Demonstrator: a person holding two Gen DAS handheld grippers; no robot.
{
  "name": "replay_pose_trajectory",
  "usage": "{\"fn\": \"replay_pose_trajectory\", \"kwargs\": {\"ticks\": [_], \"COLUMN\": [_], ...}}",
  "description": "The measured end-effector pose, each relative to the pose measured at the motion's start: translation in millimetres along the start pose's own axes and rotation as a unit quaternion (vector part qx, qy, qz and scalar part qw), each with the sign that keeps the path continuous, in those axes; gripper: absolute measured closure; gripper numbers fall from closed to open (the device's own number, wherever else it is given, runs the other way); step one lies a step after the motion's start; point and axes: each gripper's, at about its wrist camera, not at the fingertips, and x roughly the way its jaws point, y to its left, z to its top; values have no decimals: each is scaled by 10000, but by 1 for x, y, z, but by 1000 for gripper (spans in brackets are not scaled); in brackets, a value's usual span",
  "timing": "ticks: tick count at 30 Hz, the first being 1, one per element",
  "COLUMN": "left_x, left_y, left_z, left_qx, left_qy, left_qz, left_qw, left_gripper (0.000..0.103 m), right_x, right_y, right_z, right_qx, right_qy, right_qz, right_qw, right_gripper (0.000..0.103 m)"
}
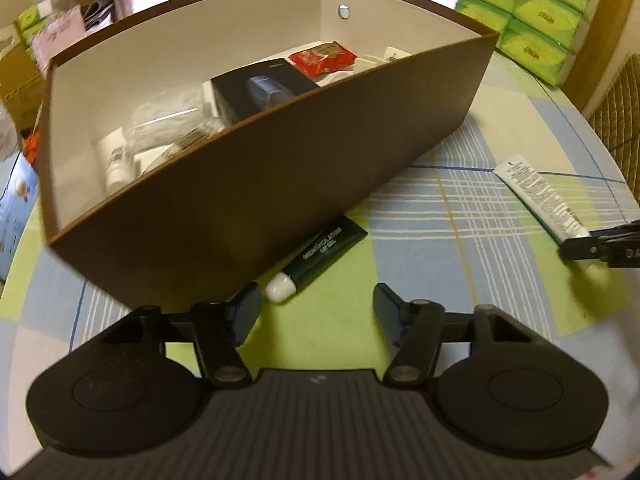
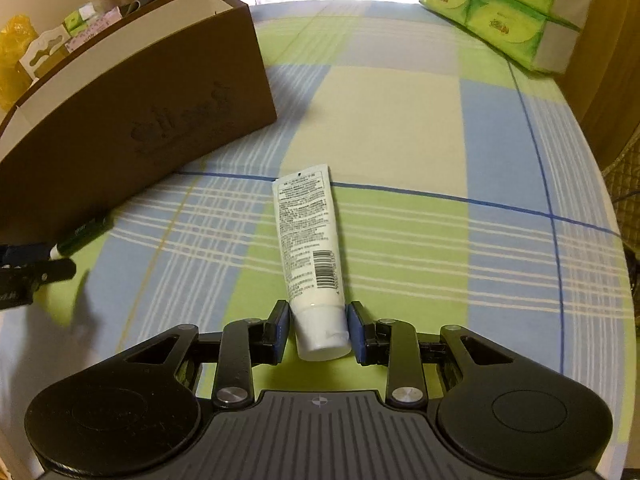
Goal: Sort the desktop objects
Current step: 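Lower the left tool to the green lip gel tube while the right tool grasps the white cream tube, then grasp the green lip gel tube with the left tool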
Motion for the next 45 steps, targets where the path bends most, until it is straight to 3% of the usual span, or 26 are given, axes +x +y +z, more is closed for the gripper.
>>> {"fn": "replay_pose_trajectory", "kwargs": {"ticks": [2, 6, 9, 21, 26, 30, 38, 41, 45], "left_x": [6, 13, 12, 32, 27, 19, 0, -6, -13], "left_y": [-1, -5, -12, -20, -32, -44, -46, -40, -35], "left_z": [2, 4, 4, 24, 17, 4, -20, -25, -32], "left_qx": [46, 60, 151, 283, 521, 630, 347, 162, -39], "left_qy": [7, 168, 193, 228, 299, 387, 595, 632, 660], "left_qz": [3, -132, -273, -88, -171, -182, -135, -83, 9], "left_qw": [10000, 9998, 9993, 9993, 9980, 9971, 9975, 9978, 9978], "left_gripper": [54, 72, 72, 72, 90, 91, 91, 91, 91], "right_x": [-1, -3, -3, -8, -11, -6, 11, 13, 9], "right_y": [-2, -7, -11, -10, -12, -7, 1, 6, 9], "right_z": [-1, -2, -3, -7, -8, -4, 11, 10, 2], "right_qx": [14, 77, 115, 94, 121, -77, -374, -585, -727], "right_qy": [-7, -6, -15, -79, -189, -217, -303, -340, -275], "right_qz": [-2, 27, 52, 11, 75, 68, 17, -79, 113], "right_qw": [10000, 10000, 9999, 9999, 9997, 9997, 9988, 9977, 9969], "right_gripper": [75, 75, 74, 66, 61, 60, 61, 72, 73]}}
